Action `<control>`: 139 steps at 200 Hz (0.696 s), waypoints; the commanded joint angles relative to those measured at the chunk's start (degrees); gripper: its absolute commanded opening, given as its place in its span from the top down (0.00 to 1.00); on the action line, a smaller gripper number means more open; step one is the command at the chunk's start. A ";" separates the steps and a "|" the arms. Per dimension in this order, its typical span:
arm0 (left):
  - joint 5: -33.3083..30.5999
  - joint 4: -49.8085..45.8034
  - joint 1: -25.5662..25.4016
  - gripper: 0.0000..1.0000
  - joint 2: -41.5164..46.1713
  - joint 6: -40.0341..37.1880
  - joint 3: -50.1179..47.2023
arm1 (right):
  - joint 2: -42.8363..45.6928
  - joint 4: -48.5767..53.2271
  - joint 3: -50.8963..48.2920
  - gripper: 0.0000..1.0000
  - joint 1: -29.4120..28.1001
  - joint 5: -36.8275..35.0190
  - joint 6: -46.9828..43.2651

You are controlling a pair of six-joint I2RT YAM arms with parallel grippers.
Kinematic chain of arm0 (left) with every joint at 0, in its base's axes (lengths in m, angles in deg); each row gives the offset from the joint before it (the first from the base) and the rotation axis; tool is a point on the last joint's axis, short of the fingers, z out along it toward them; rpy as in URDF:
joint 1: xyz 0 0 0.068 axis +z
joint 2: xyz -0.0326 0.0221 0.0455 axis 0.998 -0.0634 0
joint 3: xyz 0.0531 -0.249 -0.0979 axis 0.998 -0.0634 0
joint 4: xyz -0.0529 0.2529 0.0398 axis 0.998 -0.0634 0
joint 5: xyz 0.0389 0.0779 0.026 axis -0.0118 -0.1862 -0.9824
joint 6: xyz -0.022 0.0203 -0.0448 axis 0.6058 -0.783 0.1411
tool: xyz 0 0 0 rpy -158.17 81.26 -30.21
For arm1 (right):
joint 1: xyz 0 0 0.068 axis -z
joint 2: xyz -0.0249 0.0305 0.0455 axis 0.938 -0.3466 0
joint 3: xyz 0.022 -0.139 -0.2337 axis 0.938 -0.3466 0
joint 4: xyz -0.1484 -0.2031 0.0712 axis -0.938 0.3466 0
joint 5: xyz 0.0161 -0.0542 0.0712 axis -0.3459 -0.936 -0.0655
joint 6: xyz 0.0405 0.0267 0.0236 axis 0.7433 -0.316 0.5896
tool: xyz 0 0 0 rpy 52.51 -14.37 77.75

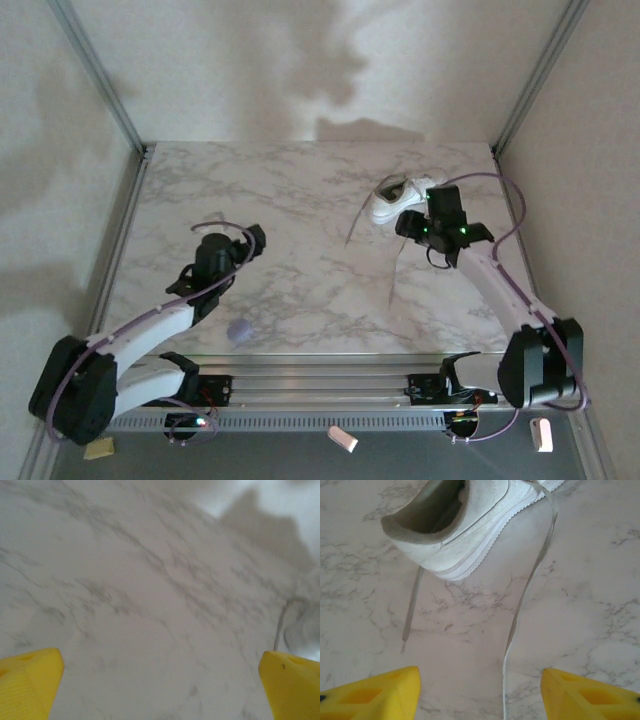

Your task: Tie the shoes

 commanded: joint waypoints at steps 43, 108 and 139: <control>-2.27 2.01 -9.37 0.00 -9.56 -2.12 7.40 | -17.13 3.36 16.50 0.39 -2.18 -10.65 14.90; -2.44 2.06 -13.73 0.00 -12.09 -1.91 8.40 | -32.94 7.38 30.58 0.41 -1.61 -12.75 18.26; -3.02 1.51 -14.11 0.00 -11.24 -2.02 7.68 | -38.41 9.33 36.52 0.42 -1.54 -12.82 18.22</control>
